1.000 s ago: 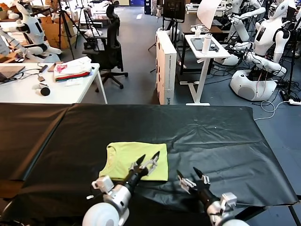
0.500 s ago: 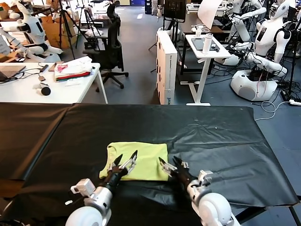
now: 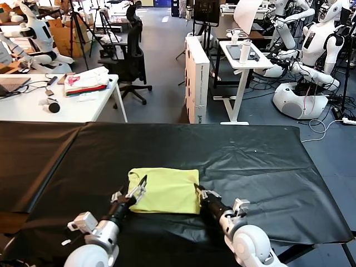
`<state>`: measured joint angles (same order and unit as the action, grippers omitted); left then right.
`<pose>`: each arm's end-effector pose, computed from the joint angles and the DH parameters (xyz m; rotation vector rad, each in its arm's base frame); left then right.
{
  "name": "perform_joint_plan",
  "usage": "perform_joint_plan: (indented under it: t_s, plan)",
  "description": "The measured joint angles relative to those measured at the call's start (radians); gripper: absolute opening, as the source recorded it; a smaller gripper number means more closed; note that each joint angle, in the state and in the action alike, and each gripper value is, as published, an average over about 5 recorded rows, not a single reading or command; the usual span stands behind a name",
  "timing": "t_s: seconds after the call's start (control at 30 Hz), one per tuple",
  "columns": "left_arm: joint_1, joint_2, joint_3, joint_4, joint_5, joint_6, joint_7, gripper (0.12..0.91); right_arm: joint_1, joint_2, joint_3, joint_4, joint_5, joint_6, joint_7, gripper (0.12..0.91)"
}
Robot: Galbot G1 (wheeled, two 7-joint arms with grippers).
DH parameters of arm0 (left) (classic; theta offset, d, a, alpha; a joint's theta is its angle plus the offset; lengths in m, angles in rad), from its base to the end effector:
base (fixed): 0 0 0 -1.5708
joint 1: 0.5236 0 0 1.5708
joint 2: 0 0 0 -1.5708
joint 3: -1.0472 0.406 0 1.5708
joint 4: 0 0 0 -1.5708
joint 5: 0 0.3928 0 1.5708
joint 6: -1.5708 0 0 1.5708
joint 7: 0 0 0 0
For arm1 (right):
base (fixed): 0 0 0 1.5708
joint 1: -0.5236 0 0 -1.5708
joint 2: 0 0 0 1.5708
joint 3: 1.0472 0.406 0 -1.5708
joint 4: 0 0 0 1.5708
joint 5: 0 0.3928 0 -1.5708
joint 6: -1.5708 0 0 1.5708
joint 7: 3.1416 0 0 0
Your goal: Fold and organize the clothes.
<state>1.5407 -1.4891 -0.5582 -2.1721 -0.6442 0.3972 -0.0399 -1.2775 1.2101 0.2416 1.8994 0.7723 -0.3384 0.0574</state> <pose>0.1987 0.0262 -0.3139 -0.1672 -2.7423 0.7524 0.2797 -0.0017 -0.3714 0.5241 -2.5995 -0.5683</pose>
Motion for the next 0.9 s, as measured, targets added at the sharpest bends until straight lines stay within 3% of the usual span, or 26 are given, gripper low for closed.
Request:
perform_joint_plan:
  t_s: [0.27, 0.47, 0.57, 0.73, 0.9]
  plan:
    - [0.007, 0.010, -0.046, 0.011, -0.014, -0.009, 0.002, 0.907, -0.005, -0.055, 0.053, -0.009, -0.023, -0.032, 0.039, 0.143]
    - [0.008, 0.015, -0.055, 0.019, 0.001, -0.022, 0.009, 0.907, -0.020, -0.102, 0.086, -0.008, -0.041, -0.011, 0.009, 0.151]
    - [0.008, 0.023, -0.055, 0.023, 0.036, -0.031, 0.025, 0.907, -0.035, -0.125, 0.102, 0.009, -0.073, 0.030, -0.041, 0.246]
    - [0.012, 0.038, -0.056, 0.023, 0.092, -0.048, 0.040, 0.907, -0.077, -0.177, 0.141, 0.052, -0.172, 0.127, -0.111, 0.555]
    - [0.026, 0.061, -0.061, 0.022, 0.148, -0.088, 0.037, 0.907, -0.151, -0.229, 0.204, 0.096, -0.299, 0.253, -0.111, 0.839]
